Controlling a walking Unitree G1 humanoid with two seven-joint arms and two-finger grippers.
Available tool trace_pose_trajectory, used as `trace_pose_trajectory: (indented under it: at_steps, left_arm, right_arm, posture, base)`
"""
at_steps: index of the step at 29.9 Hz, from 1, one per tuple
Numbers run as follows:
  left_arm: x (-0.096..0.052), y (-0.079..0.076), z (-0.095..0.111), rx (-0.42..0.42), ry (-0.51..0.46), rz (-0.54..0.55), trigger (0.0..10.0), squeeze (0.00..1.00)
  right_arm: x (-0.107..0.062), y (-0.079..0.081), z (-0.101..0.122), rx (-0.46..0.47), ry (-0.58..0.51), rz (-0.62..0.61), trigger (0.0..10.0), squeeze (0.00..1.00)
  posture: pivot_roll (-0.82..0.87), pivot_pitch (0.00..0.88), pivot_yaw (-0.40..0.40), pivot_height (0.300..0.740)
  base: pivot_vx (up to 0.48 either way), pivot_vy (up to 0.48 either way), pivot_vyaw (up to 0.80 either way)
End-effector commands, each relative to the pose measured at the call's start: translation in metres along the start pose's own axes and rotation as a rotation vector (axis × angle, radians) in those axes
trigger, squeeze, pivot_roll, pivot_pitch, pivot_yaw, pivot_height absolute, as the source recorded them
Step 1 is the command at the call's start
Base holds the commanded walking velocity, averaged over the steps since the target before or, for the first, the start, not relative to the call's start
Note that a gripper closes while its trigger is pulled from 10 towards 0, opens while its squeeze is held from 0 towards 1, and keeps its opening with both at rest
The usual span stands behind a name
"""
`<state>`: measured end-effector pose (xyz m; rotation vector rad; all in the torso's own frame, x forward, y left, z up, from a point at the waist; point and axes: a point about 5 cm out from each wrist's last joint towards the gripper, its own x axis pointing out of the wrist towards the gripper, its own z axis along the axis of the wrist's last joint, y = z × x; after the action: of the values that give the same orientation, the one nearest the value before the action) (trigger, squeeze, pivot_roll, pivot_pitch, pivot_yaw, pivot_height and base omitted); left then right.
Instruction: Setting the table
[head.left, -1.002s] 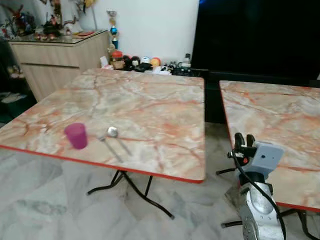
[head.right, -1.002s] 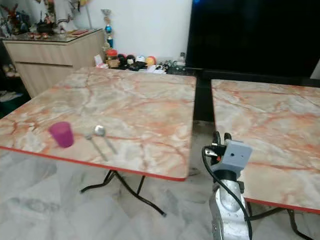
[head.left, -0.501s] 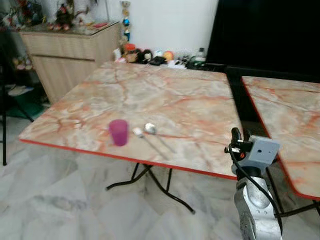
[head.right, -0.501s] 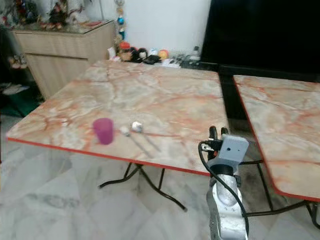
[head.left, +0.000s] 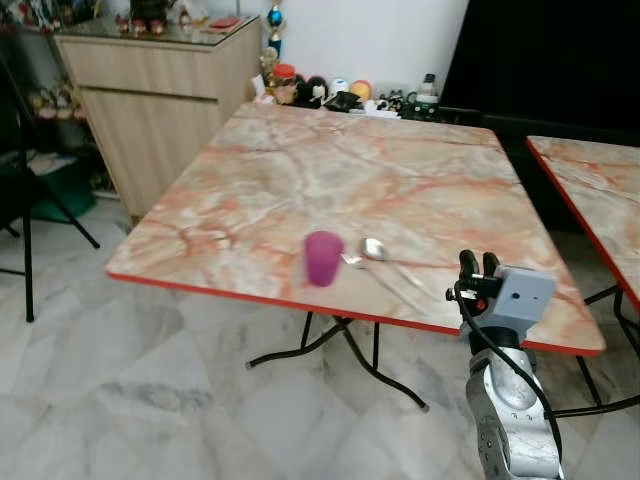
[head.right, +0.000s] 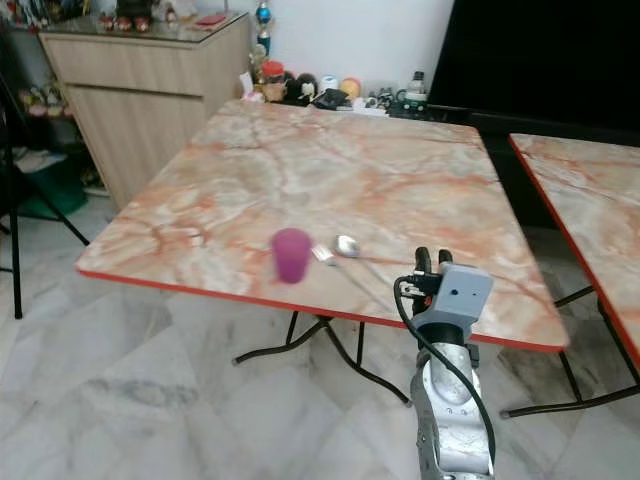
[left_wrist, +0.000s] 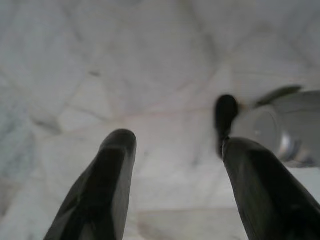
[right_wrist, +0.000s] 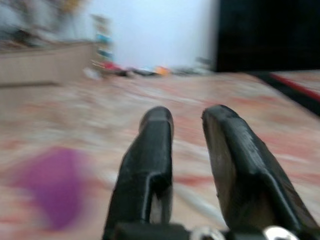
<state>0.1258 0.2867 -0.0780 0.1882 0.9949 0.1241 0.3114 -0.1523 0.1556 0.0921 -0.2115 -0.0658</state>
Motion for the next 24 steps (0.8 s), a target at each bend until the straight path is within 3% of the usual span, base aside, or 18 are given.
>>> trace_pose_trajectory:
  at_steps: [1,3,5,9,19,24]
  left_arm:
    - [-0.002,-0.002,-0.009,-0.007,0.03,-0.004,10.0,0.0]
    - [-0.002,-0.005,-0.01,-0.007,0.03,-0.007,10.0,0.0]
    - [0.003,-0.022,-0.003,-0.005,0.016,-0.025,10.0,0.0]
    - [0.004,-0.028,0.001,-0.013,0.001,-0.036,10.0,0.0]
    - [0.005,-0.028,0.004,-0.005,-0.004,-0.038,10.0,0.0]
    - [0.005,-0.026,0.006,-0.002,-0.01,-0.036,10.0,0.0]
  right_arm:
    - [0.002,-0.005,0.004,-0.009,-0.012,-0.009,10.0,0.0]
    - [0.002,-0.005,0.004,-0.008,-0.012,-0.008,10.0,0.0]
    - [0.002,-0.004,0.004,-0.007,-0.011,-0.006,10.0,0.0]
    - [0.002,-0.004,0.004,-0.006,-0.011,-0.008,10.0,0.0]
    - [0.002,-0.004,0.003,-0.006,-0.014,-0.01,10.0,0.0]
    - [0.002,-0.004,0.003,-0.004,-0.016,-0.013,10.0,0.0]
  posture:
    - [0.09,0.112,-0.042,0.74]
    - [0.09,0.113,-0.043,0.74]
    - [0.1,0.114,-0.044,0.74]
    - [0.1,0.114,-0.043,0.74]
    - [0.1,0.114,-0.038,0.74]
    - [0.1,0.115,-0.037,0.74]
  base:
    - [0.0,0.0,0.0]
    - [0.0,0.0,0.0]
    - [0.0,0.0,0.0]
    - [0.0,0.0,0.0]
    - [0.0,0.0,0.0]
    - [0.305,0.0,0.0]
